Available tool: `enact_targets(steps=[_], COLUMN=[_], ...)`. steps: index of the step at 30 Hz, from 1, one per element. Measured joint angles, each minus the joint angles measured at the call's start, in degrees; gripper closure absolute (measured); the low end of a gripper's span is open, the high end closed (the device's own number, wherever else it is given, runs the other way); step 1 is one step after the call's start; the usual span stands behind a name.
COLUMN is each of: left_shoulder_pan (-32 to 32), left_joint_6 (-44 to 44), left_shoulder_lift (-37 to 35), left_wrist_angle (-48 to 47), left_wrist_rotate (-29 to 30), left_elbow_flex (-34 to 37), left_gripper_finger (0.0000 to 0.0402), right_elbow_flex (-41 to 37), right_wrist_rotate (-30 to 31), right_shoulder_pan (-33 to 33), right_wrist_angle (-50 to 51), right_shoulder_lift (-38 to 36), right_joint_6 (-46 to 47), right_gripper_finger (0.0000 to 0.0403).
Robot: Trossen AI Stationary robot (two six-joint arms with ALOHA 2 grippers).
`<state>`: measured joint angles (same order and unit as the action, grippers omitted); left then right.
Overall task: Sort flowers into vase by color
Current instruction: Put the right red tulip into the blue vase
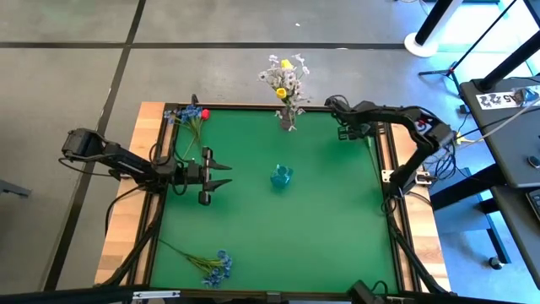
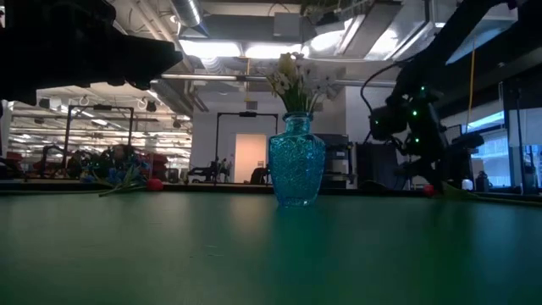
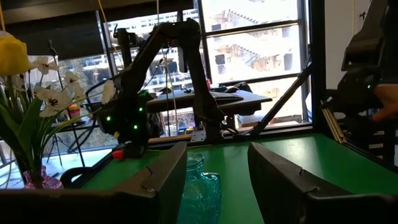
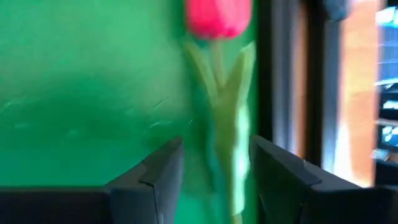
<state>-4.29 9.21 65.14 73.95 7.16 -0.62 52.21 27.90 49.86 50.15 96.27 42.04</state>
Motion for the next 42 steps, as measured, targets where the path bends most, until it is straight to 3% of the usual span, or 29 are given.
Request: enact_targets(steps=[2, 6, 13, 15, 19, 26, 29, 33, 42], left_shoulder_pan=[0.0, 0.0, 0.0, 0.0, 0.0, 0.0, 0.0, 0.0, 0.0], left_joint_6=[0.0, 0.0, 0.3, 0.3, 0.3, 0.4, 1.1, 3.5, 6.9], left_shoulder_lift=[0.0, 0.0, 0.0, 0.0, 0.0, 0.0, 0.0, 0.0, 0.0], left_wrist_angle=[0.0, 0.0, 0.0, 0.0, 0.0, 0.0, 0.0, 0.1, 0.3], left_wrist_rotate=[-0.2, -0.6, -0.7, -0.7, -0.7, -0.7, -0.7, -0.7, -0.9], left_elbow_flex=[0.0, 0.0, 0.0, 0.0, 0.0, 0.0, 0.0, -0.3, -1.4], left_gripper_finger=[0.0235, 0.0235, 0.0235, 0.0235, 0.0235, 0.0235, 0.0235, 0.0235, 0.0235], right_elbow_flex=[0.0, 1.9, 2.4, 2.4, 2.4, 4.2, 4.2, 3.9, -0.6], right_wrist_rotate=[-2.0, 1.3, 1.0, 0.6, -2.7, -13.7, -18.3, -20.0, -24.0], right_shoulder_pan=[1.0, 1.5, 2.0, 1.9, 1.2, -5.3, -10.8, -20.1, -31.3], right_wrist_angle=[-0.8, -0.1, -0.1, -0.2, 0.7, 6.0, 8.1, 10.6, -0.5], right_shoulder_lift=[2.0, 4.6, 6.0, 6.4, 5.4, -4.7, -8.2, -8.8, -8.5], right_joint_6=[-0.1, 0.5, 1.3, 0.4, -0.5, 1.6, 3.0, 10.1, 14.8], right_gripper_finger=[0.0221, 0.0242, 0.0377, 0.0393, 0.0385, 0.0392, 0.0398, 0.0396, 0.037])
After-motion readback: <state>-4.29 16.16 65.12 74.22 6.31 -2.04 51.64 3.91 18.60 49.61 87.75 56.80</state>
